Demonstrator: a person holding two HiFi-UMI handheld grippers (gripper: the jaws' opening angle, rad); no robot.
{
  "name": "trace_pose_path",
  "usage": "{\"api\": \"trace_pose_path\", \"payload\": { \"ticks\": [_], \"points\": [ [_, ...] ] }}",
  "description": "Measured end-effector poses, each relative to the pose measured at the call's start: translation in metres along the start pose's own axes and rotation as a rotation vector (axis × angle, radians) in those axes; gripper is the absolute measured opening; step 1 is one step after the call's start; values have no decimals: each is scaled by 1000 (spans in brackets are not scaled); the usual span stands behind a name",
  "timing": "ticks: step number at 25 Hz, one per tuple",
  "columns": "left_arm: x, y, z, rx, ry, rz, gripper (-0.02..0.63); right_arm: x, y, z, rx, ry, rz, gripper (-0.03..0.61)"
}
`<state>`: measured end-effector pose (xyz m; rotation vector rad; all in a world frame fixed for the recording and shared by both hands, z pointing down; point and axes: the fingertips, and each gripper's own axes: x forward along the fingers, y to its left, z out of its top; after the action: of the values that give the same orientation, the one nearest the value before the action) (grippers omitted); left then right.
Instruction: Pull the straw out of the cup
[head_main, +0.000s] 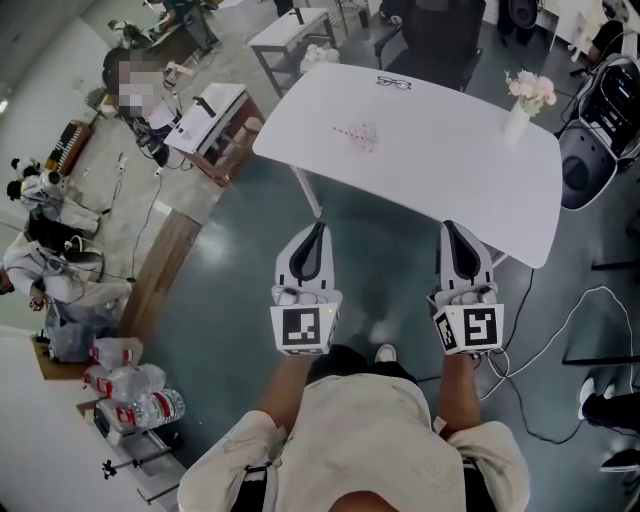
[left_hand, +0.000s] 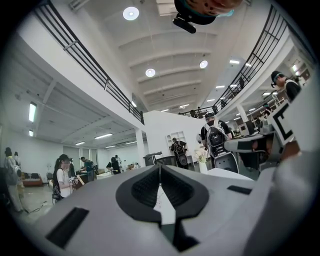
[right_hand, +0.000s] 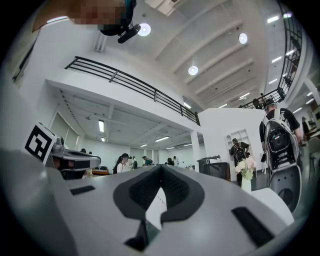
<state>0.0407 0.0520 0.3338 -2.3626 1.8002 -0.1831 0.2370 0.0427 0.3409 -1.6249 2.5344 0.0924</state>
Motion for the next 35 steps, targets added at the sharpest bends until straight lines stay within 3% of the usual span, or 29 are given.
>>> {"api": "trace_pose_path", "payload": {
  "ticks": [5,17,27,35],
  "points": [
    [10,11,-6,-7,-5,6,12,14,-5,-5,-9,-9,-11,2],
    [102,95,-16,-67,-63,16,12,139,6,-4,-79,-5,-11,2],
    [187,172,-56,-140,-48,-47,12,253,26,-32,-109,63,-50,2],
    [236,207,-78,-185,-62,-114,12,309,33,-51,-134,108,-99,2]
  ]
}}
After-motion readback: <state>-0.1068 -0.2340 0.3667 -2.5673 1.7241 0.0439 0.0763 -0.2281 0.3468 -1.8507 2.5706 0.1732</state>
